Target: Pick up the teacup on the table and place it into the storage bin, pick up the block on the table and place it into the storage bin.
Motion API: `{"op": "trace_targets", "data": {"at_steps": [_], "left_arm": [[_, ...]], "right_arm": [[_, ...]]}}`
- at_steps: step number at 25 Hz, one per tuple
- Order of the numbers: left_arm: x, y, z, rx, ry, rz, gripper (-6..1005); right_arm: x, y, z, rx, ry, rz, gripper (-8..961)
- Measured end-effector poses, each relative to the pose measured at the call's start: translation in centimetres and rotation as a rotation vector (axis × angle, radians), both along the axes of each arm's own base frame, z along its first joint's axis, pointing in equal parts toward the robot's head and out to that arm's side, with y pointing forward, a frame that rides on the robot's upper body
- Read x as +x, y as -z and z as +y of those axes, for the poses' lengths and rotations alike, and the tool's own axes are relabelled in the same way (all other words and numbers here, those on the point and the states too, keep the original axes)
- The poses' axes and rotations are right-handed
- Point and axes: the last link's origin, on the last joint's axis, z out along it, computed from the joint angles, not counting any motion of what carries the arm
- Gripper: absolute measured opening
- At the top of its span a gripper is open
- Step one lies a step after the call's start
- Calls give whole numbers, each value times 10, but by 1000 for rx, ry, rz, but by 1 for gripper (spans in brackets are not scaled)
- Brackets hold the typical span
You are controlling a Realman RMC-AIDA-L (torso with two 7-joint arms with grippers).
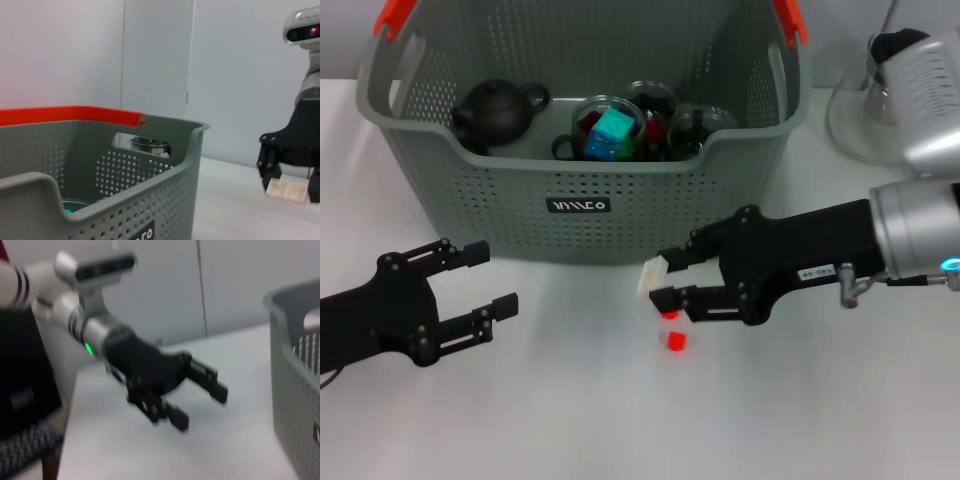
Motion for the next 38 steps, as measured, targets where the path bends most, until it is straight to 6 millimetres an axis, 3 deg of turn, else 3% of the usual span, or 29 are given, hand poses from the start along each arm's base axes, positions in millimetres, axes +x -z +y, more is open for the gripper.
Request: {"op": "trace_targets", "data": {"at_steps": [8,13,19,25,30,38], "left_arm": [[0,-1,5,14,-8,8,703],[1,-1,9,17,-3,10,703],[2,0,11,18,-3,11,702],[2,1,9,18,-8,7,702],[1,1,8,17,-11,5,702],[2,2,8,18,-14,0,702]], "right_arm": [[8,-19,-1,39,-33,296,430],[-1,-39,-1,101,-73,496,429],[-21,-58,13,164,-105,593,430],[-40,-77,36,225,-66,593,429],[-64,-91,61,296,-22,454,430],[-103,-89,103,365,198,239,430]]}}
